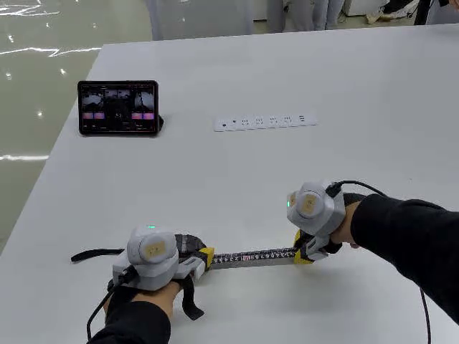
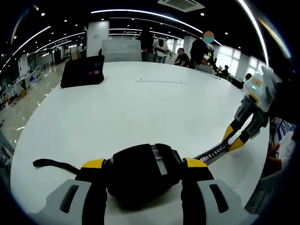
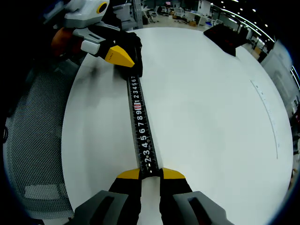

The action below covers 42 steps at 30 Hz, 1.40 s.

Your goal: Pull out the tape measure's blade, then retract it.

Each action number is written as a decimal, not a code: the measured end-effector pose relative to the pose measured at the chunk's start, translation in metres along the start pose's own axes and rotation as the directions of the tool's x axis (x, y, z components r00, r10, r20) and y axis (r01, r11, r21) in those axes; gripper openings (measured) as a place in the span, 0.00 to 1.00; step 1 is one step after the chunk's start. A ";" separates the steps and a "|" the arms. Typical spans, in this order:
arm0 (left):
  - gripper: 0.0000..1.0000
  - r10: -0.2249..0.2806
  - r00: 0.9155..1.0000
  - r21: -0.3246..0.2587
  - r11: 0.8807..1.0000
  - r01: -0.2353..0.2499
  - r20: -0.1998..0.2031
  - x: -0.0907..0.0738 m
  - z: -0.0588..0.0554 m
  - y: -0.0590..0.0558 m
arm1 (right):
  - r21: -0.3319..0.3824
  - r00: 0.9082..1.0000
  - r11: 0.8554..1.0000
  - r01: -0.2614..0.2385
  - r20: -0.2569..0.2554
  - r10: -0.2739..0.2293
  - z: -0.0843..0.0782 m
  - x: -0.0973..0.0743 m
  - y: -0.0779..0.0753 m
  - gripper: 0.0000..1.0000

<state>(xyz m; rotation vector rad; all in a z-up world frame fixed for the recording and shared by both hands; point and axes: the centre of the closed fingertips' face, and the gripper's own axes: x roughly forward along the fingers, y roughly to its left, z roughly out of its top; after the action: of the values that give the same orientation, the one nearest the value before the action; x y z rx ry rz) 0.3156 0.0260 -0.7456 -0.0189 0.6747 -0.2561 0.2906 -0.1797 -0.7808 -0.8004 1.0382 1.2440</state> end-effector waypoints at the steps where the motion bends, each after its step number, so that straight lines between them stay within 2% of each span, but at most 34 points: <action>1: 0.60 0.000 1.000 0.001 1.000 0.000 -0.001 0.000 0.000 0.000 | 0.001 1.000 1.000 0.000 0.001 0.000 0.001 0.000 0.000 0.11; 11: 0.60 -0.004 1.000 0.008 1.000 0.004 -0.008 0.000 -0.001 -0.001 | -0.002 1.000 1.000 -0.004 0.011 0.004 0.004 0.001 0.001 0.11; 20: 0.60 -0.006 1.000 0.016 1.000 0.007 -0.012 -0.001 -0.001 0.000 | -0.038 1.000 0.999 -0.014 0.018 0.015 0.009 0.003 0.003 0.11; 25: 0.60 -0.005 1.000 0.016 1.000 0.006 -0.013 0.000 0.000 0.000 | -0.090 1.000 0.996 -0.015 0.016 0.017 0.009 0.003 0.005 0.11; 42: 0.60 -0.004 1.000 0.021 1.000 0.004 -0.016 0.000 0.000 0.000 | -0.089 0.999 0.996 -0.017 0.031 0.020 0.016 0.006 0.004 0.11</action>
<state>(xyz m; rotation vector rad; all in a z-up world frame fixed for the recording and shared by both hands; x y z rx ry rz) 0.3158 0.0256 -0.7451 0.0019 0.6882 -0.2676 0.2892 -0.1626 -0.7804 -0.8380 0.9723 1.3222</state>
